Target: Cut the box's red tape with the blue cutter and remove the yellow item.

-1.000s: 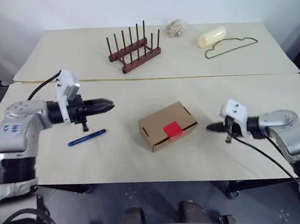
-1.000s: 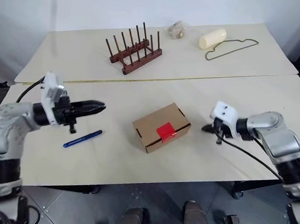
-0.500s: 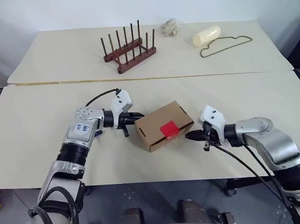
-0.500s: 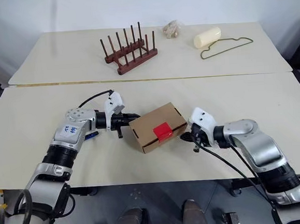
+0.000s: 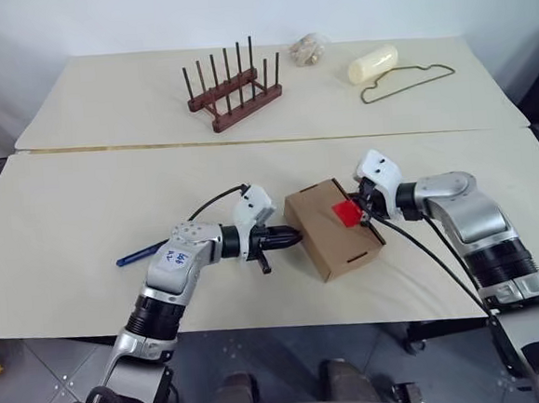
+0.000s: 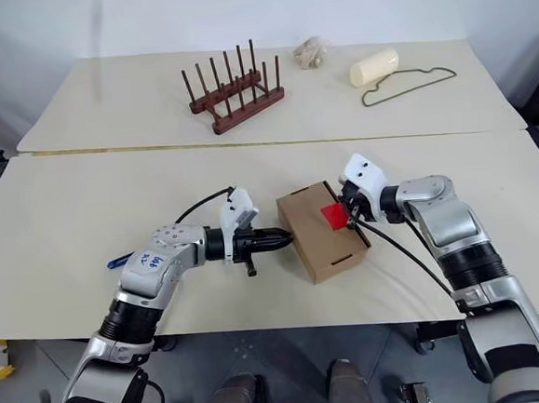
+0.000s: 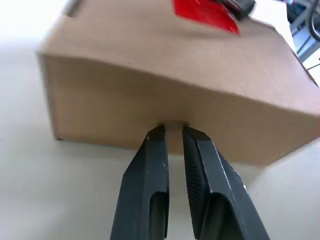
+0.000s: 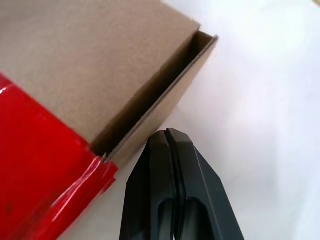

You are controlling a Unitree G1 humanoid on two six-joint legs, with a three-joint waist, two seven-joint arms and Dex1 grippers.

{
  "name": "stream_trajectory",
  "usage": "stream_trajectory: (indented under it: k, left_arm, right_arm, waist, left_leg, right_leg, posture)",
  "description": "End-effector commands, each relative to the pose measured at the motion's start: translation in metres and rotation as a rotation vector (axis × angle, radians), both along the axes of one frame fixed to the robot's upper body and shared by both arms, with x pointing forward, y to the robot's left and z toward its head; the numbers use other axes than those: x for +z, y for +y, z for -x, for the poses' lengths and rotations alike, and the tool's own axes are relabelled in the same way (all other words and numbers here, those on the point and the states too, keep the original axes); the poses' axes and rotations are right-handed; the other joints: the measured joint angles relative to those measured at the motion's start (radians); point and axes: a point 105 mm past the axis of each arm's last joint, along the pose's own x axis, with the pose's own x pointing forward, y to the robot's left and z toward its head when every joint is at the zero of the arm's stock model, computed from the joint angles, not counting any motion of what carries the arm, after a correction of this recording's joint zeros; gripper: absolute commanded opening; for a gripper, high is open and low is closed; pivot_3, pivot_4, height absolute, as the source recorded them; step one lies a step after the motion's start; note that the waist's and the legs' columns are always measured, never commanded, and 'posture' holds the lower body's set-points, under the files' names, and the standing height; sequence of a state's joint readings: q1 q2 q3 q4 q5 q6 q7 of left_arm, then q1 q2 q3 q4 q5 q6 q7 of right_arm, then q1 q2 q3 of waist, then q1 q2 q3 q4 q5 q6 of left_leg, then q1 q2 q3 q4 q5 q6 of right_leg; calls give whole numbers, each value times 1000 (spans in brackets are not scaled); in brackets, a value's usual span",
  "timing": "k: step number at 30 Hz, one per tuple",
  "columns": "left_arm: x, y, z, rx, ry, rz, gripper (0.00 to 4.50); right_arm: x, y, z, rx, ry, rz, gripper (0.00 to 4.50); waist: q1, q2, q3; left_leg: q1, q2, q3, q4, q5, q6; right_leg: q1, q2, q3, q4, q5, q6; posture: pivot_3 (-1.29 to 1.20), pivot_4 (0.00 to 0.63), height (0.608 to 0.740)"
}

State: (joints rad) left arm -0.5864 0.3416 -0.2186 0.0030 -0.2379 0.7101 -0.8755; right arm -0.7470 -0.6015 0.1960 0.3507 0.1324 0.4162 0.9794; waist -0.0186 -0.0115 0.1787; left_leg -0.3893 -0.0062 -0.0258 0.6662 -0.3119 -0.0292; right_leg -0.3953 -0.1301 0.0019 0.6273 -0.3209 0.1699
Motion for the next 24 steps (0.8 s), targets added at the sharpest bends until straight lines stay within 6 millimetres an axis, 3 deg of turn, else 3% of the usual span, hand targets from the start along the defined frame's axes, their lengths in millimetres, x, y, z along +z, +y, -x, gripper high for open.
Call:
stream_trajectory:
  k: [1, 4, 7, 10, 13, 17, 19, 20, 21, 24]
  left_arm:
    - [6, 15, 2, 17, -51, -54, 560]
    - [20, 48, -7, 102, -134, -87, 560]
    - [38, 86, 1, 120, -198, -94, 560]
    - [63, 141, 21, 180, -247, -40, 1134]
    - [66, 191, 43, 262, -267, -63, 2101]
    - [58, 256, 71, 435, -269, -118, 3273]
    - [50, 307, 95, 575, -256, -219, 3875]
    - [52, 343, 107, 700, -256, -261, 4198]
    - [58, 367, 116, 791, -277, -270, 4480]
    - [67, 402, 132, 917, -290, -264, 4500]
  right_arm:
    - [7, -6, -9, 1, -58, 17, 24]
    - [25, -23, -11, 0, -119, -16, 24]
    - [41, -46, -4, 34, -170, -44, 24]
    - [64, -63, 15, 112, -204, -185, 588]
    - [73, -68, 33, 195, -238, -217, 1680]
    - [83, -56, 56, 255, -227, -294, 2960]
    - [87, -35, 85, 401, -232, -376, 3610]
    - [92, -23, 96, 449, -266, -434, 4023]
    - [92, -14, 104, 457, -258, -473, 4306]
    - [82, 10, 124, 550, -245, -456, 4463]
  waist:
    - [-9, 0, 0]
    - [-11, 0, 0]
    - [-10, 1, 0]
    - [-14, 1, 0]
    - [-14, 1, 1]
    - [-11, 2, 1]
    - [-10, 2, 1]
    - [-10, 2, 1]
    - [-11, 2, 1]
    - [-7, 1, 1]
  left_leg:
    - [0, 0, 0, 0, 0, 0]
    - [0, 0, 0, 0, 0, -1]
    - [0, 0, 0, -1, 0, -1]
    - [0, 1, 0, -3, 0, -1]
    - [0, 2, 1, -4, -2, -1]
    - [1, 2, 3, -4, -3, -1]
    - [1, 2, 4, -3, -3, 0]
    - [1, 3, 4, -4, -3, 0]
    - [3, 4, 4, -4, -5, 0]
    - [3, 5, 5, -3, -6, 0]
  right_leg:
    - [0, 0, 0, 0, 0, 0]
    - [0, 0, 0, 0, 0, 0]
    - [0, 0, 0, -1, 0, 0]
    - [0, 0, 0, -3, 0, 0]
    - [0, 0, -1, -5, 0, -1]
    - [0, -1, -1, -5, 0, -1]
    - [0, -1, -1, -4, 0, -1]
    - [0, -1, -1, -3, -1, -1]
    - [0, 0, -1, -3, -1, -2]
    - [0, 0, -2, -2, -2, -3]
  posture:
    - [0, 150, 740]
    - [0, 150, 740]
    - [0, 150, 740]
    - [0, 150, 740]
    - [0, 150, 740]
    - [0, 150, 740]
    - [0, 150, 740]
    - [0, 150, 740]
    - [0, 150, 740]
    - [0, 150, 740]
